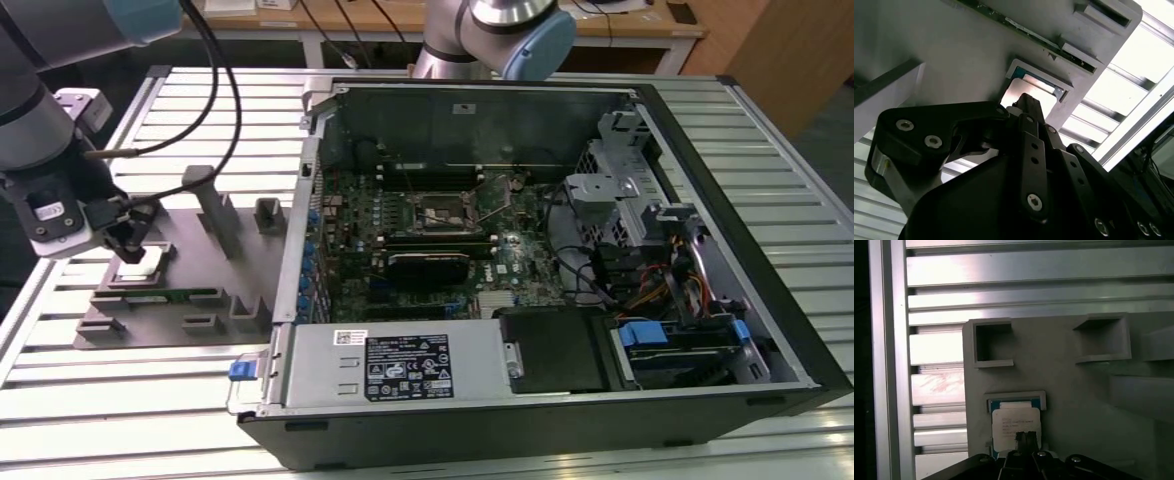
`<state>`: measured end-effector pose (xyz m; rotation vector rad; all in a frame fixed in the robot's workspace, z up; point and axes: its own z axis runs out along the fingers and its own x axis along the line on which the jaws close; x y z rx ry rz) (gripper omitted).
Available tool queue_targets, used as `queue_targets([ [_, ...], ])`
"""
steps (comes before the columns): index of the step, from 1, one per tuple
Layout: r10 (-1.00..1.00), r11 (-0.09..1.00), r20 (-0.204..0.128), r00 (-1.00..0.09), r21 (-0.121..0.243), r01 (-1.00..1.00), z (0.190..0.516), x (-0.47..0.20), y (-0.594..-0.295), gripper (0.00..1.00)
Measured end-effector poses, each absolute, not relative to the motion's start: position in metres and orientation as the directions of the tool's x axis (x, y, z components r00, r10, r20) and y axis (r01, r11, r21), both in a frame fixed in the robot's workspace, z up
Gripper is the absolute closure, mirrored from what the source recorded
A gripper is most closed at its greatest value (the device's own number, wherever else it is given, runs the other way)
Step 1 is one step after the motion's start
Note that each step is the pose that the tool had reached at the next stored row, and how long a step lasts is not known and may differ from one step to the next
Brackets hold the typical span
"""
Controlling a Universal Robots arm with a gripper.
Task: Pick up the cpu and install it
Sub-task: 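Pick up the cpu and move it towards the insertion slot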
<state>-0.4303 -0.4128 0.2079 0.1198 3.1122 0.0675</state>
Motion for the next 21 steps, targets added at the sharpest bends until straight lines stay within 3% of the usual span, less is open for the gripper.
queue_targets([
  [18, 0.077, 0.996, -0.025, -0.997, 0.044, 0.076, 0.1993, -0.4335, -0.4141, 0.89],
  [20, 0.077, 0.996, -0.025, -0.997, 0.044, 0.076, 0.1994, -0.4336, -0.4141, 0.89],
  [21, 0.077, 0.996, -0.025, -0.997, 0.044, 0.076, 0.1993, -0.4337, -0.4141, 0.83],
])
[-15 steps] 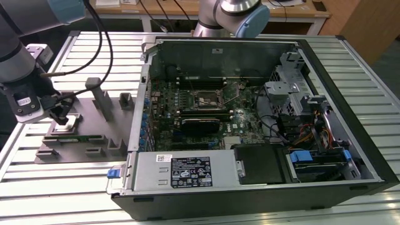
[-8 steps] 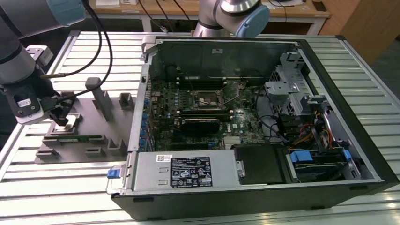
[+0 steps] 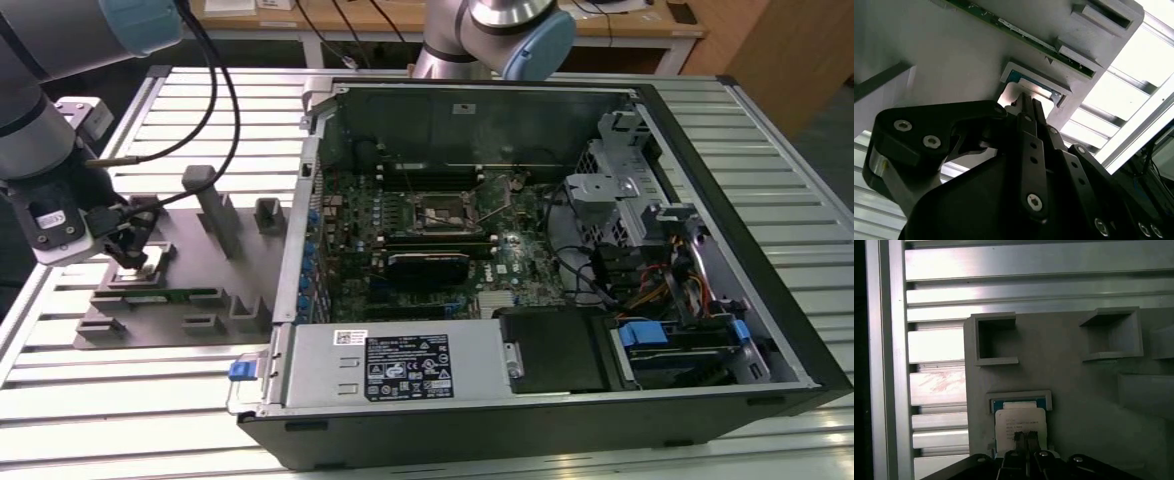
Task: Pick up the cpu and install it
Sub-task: 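Pick up the cpu and move it towards the insertion slot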
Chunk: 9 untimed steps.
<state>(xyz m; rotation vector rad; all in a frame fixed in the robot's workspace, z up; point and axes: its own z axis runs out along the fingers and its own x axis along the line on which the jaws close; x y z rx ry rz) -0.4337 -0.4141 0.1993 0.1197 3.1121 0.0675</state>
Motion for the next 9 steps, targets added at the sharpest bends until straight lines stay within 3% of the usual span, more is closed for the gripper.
queue_targets([
  [9, 0.077, 0.996, -0.025, -0.997, 0.044, 0.076, 0.1993, -0.434, -0.4141, 0.47],
])
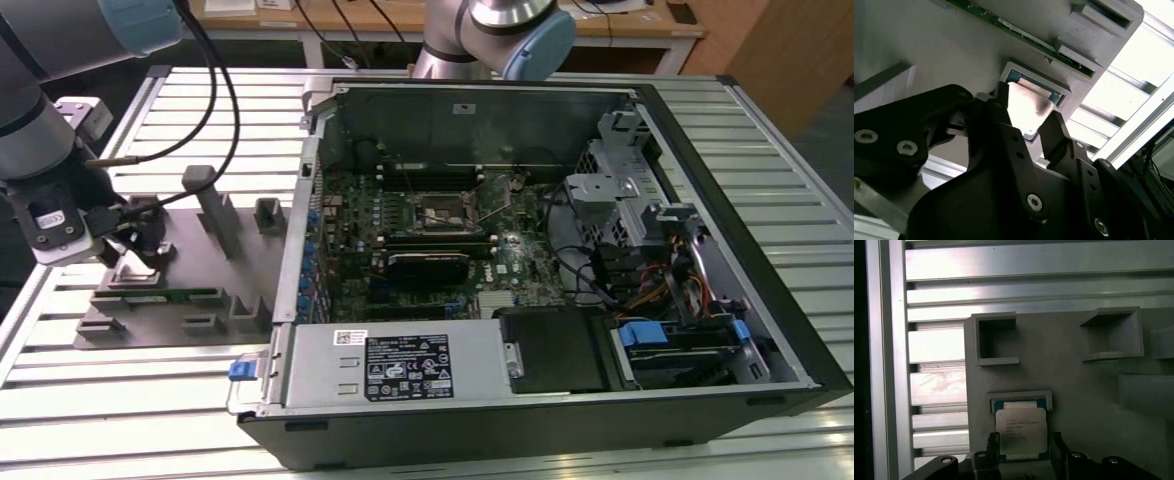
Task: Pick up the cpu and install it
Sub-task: 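Pick up the cpu and move it towards the insertion slot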
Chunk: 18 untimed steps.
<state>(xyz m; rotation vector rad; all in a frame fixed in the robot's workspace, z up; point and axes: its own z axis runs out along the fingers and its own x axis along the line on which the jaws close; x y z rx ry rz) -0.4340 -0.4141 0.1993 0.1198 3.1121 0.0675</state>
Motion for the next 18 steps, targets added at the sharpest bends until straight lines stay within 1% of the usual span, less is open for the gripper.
queue_targets([
  [1, 0.077, 0.996, -0.025, -0.997, 0.044, 0.076, 0.1994, -0.4341, -0.4141, 0.47],
  [3, 0.077, 0.996, -0.025, -0.997, 0.044, 0.076, 0.1994, -0.4342, -0.4141, 0.36],
  [5, 0.077, 0.996, -0.025, -0.997, 0.044, 0.076, 0.1994, -0.4342, -0.4141, 0.36],
  [6, 0.077, 0.996, -0.025, -0.997, 0.044, 0.076, 0.1993, -0.4343, -0.4141, 0.29],
  [18, 0.065, 0.997, -0.026, -0.998, 0.044, 0.063, 0.1929, -0.4343, -0.4133, 0.29],
])
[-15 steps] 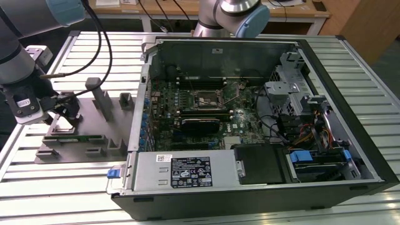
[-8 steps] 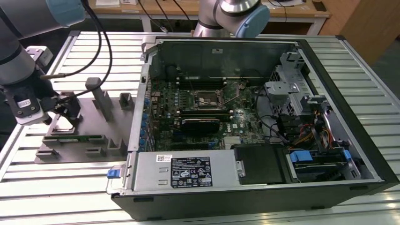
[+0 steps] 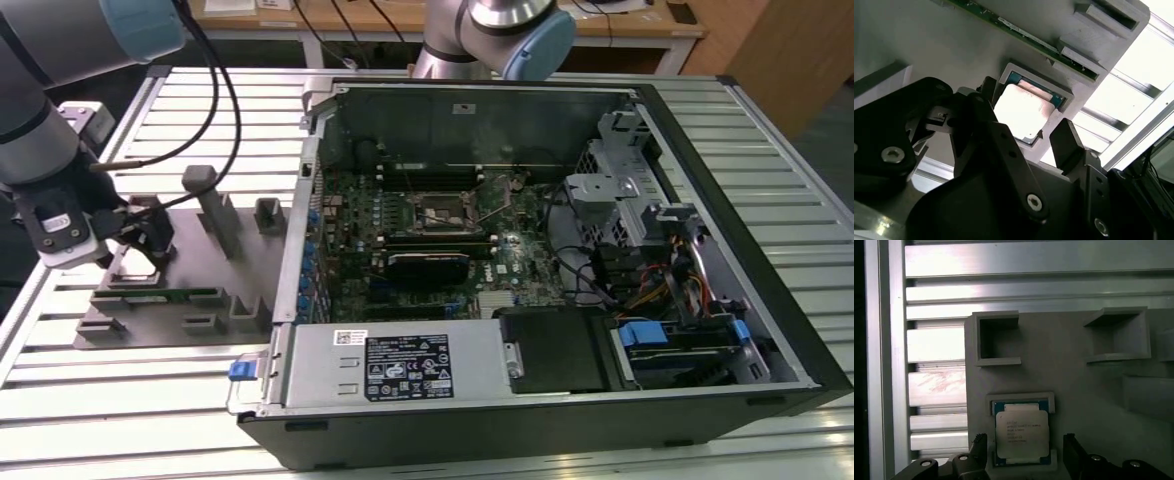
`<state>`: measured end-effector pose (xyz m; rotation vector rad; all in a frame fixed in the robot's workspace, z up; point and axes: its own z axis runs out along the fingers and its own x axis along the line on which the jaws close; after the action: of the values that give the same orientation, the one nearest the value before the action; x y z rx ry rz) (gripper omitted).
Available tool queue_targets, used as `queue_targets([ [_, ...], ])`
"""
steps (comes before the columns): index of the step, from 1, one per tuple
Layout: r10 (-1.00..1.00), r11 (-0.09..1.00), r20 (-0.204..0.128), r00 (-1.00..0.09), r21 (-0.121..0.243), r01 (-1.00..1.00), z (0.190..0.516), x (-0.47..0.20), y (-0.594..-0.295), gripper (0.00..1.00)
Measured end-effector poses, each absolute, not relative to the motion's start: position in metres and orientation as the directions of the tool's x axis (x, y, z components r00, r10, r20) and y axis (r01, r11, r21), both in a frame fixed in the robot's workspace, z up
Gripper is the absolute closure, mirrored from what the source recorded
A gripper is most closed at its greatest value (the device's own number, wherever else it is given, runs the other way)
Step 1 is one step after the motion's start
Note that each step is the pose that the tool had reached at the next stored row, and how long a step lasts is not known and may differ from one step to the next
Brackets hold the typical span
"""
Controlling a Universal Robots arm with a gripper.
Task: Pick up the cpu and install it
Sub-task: 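Pick up the cpu and move it towards the insertion slot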
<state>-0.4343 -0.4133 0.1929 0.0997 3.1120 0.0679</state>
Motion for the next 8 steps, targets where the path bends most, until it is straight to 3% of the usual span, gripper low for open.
queue_targets([
  [8, 0.063, 0.997, -0.026, -0.998, 0.044, 0.062, 0.1868, -0.4343, -0.4123, 0.29],
])
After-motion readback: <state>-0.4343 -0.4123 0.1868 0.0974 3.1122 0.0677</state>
